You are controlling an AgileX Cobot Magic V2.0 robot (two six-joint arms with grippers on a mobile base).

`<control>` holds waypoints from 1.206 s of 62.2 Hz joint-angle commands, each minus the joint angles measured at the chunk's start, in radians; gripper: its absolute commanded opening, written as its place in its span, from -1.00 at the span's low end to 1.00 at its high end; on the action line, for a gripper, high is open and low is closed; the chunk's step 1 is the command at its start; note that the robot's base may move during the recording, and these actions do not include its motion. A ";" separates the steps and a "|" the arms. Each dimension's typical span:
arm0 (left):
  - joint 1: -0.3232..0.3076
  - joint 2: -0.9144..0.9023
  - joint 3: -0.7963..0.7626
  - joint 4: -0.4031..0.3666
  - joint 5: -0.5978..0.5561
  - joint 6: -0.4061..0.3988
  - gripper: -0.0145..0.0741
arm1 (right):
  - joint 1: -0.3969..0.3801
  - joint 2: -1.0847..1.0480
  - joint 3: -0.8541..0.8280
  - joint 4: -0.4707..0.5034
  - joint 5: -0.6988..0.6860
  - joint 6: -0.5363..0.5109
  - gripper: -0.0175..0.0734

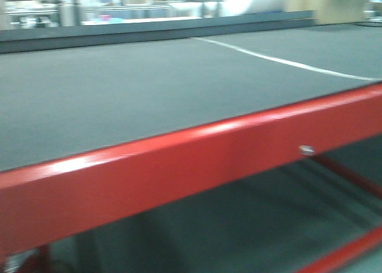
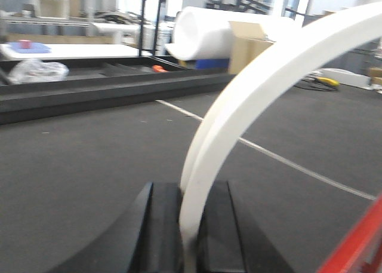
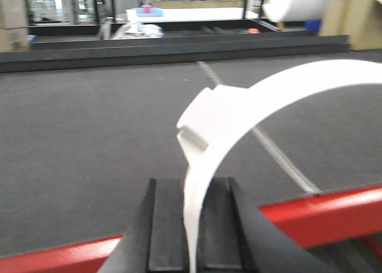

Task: Grab PVC pipe and place in blue bin
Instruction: 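Carry the pipe in both grippers while driving toward the blue bins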

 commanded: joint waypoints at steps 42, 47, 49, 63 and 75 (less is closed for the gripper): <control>-0.005 -0.004 -0.002 -0.008 -0.016 -0.001 -0.92 | -0.004 -0.005 -0.001 -0.003 -0.025 -0.001 -0.97; -0.005 -0.004 -0.002 -0.008 -0.016 -0.001 -0.92 | -0.004 -0.005 -0.001 -0.003 -0.025 -0.001 -0.97; -0.005 -0.004 -0.002 -0.008 -0.016 -0.001 -0.92 | -0.004 -0.005 -0.001 -0.003 -0.025 -0.001 -0.97; -0.005 -0.004 -0.002 -0.008 -0.016 -0.001 -0.92 | -0.004 -0.005 -0.001 -0.003 -0.025 -0.001 -0.97; -0.005 -0.004 -0.002 -0.008 -0.016 -0.001 -0.92 | -0.004 -0.005 -0.001 -0.003 -0.025 -0.001 -0.97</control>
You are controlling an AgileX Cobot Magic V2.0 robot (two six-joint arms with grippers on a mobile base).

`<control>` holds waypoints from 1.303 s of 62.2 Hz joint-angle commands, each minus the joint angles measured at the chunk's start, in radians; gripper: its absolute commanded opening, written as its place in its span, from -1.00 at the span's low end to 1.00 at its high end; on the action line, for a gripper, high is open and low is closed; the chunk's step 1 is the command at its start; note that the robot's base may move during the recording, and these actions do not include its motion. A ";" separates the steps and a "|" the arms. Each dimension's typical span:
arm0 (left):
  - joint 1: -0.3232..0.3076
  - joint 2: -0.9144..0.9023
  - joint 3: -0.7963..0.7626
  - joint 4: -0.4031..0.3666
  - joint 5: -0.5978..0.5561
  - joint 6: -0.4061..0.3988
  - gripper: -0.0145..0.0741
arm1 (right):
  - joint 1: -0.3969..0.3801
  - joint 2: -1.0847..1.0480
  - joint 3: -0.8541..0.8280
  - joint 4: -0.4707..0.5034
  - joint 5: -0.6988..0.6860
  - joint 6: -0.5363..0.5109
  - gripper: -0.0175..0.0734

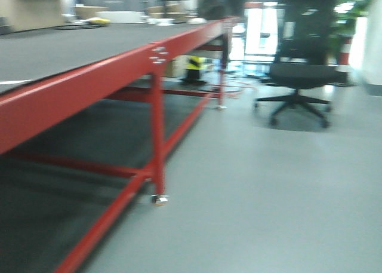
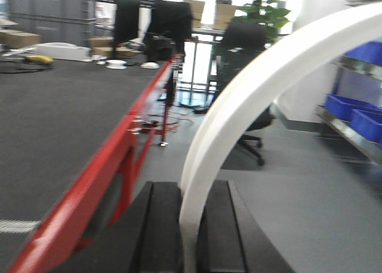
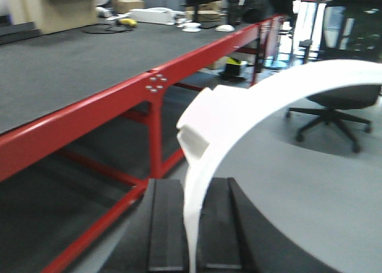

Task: Grab PVC pipe and place in blue bin
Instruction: 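Carry the pipe in both grippers while driving toward the blue bins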

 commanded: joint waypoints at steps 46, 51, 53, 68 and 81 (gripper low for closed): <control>-0.005 -0.004 -0.002 -0.008 -0.018 -0.001 -0.92 | -0.004 -0.003 -0.001 -0.003 -0.025 -0.001 -0.97; -0.005 -0.004 -0.002 -0.008 -0.018 -0.001 -0.92 | -0.004 -0.003 -0.001 -0.003 -0.025 -0.001 -0.97; -0.005 -0.004 -0.002 -0.008 -0.018 -0.001 -0.92 | -0.004 -0.003 -0.001 -0.003 -0.025 -0.001 -0.97; -0.005 -0.004 -0.002 -0.008 -0.018 -0.001 -0.92 | -0.004 -0.003 -0.001 -0.003 -0.025 -0.001 -0.97; -0.005 -0.004 -0.002 -0.008 -0.018 -0.001 -0.92 | -0.004 -0.003 -0.001 -0.003 -0.025 -0.001 -0.97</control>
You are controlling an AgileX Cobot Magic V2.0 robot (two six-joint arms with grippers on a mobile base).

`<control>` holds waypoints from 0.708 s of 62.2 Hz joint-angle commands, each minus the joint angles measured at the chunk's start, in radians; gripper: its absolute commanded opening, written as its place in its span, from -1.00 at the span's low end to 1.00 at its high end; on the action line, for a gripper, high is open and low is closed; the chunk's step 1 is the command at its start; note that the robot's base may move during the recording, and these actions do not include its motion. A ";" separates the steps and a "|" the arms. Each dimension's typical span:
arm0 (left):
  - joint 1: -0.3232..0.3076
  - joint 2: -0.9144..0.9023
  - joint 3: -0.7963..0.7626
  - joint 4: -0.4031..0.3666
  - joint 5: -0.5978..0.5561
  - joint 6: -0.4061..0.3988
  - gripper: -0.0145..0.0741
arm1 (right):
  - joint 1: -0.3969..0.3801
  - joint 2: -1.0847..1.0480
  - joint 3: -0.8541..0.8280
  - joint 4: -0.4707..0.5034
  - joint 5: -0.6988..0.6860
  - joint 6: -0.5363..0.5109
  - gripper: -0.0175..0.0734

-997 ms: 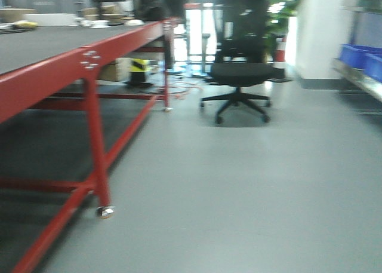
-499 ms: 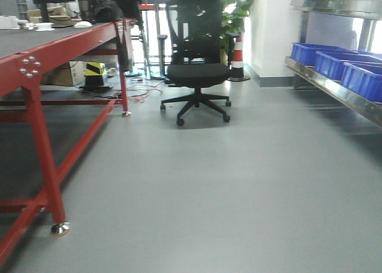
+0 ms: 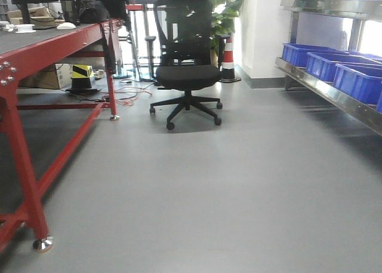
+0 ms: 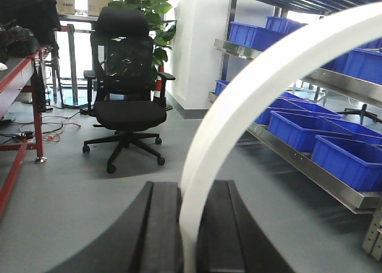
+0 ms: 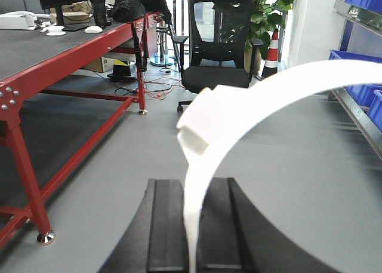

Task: Grab PVC pipe and place in blue bin
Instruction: 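Carry the pipe in both grippers while driving toward the blue bins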

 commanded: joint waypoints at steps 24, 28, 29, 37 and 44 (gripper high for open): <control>-0.005 -0.004 -0.002 -0.008 -0.020 -0.001 -0.92 | -0.004 -0.002 -0.001 -0.003 -0.025 -0.001 -0.97; -0.005 -0.004 -0.002 -0.008 -0.020 -0.001 -0.92 | -0.004 -0.002 -0.001 -0.003 -0.025 -0.001 -0.97; -0.005 -0.004 -0.002 -0.008 -0.020 -0.001 -0.92 | -0.004 -0.002 -0.001 -0.003 -0.025 -0.001 -0.97; -0.005 -0.004 -0.002 -0.008 -0.020 -0.001 -0.92 | -0.004 -0.002 -0.001 -0.003 -0.025 -0.001 -0.97; -0.005 -0.004 -0.002 -0.008 -0.020 -0.001 -0.92 | -0.004 -0.002 -0.001 -0.003 -0.025 -0.001 -0.97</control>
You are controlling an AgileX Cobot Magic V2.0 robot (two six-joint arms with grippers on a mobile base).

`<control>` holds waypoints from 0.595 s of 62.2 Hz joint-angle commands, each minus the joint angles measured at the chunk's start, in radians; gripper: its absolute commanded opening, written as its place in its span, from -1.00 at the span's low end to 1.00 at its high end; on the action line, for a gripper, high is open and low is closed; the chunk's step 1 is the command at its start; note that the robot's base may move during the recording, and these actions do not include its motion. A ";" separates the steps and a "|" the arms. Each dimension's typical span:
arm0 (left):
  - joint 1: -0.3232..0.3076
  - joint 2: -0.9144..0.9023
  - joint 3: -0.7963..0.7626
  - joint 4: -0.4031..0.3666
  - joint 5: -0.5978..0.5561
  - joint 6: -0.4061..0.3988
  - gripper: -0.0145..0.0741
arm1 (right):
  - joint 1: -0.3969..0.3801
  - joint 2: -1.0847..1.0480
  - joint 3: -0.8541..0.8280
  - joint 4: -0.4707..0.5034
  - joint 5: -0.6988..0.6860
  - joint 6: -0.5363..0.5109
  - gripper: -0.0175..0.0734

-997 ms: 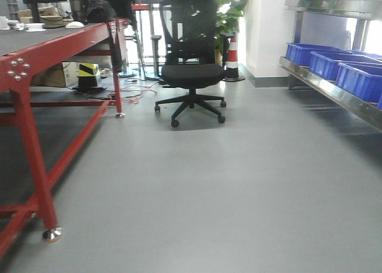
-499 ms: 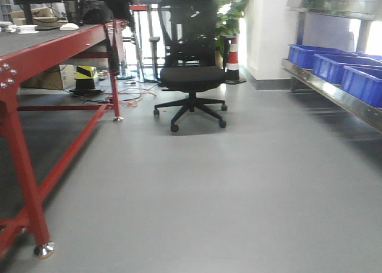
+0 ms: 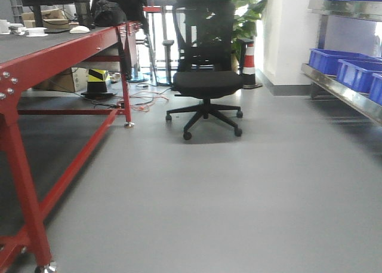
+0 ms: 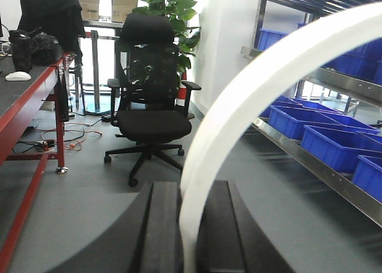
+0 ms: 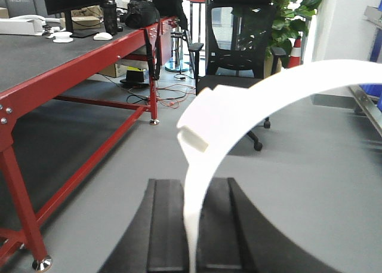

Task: Grab PVC pipe and place in blue bin
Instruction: 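Carry the pipe in both grippers while driving toward the blue bins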

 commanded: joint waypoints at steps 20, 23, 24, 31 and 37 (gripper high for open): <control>-0.005 -0.004 -0.002 -0.008 -0.020 -0.001 -0.92 | -0.004 -0.002 -0.001 -0.003 -0.025 -0.001 -0.97; -0.005 -0.004 -0.002 -0.008 -0.020 -0.001 -0.92 | -0.004 -0.002 -0.001 -0.003 -0.025 -0.001 -0.97; -0.005 -0.004 -0.002 -0.008 -0.020 -0.001 -0.92 | -0.004 -0.002 -0.001 -0.003 -0.025 -0.001 -0.97; -0.005 -0.004 -0.002 -0.008 -0.020 -0.001 -0.92 | -0.004 -0.002 -0.001 -0.003 -0.025 -0.001 -0.97; -0.005 -0.004 -0.002 -0.008 -0.020 -0.001 -0.92 | -0.004 -0.002 -0.001 -0.003 -0.025 -0.001 -0.97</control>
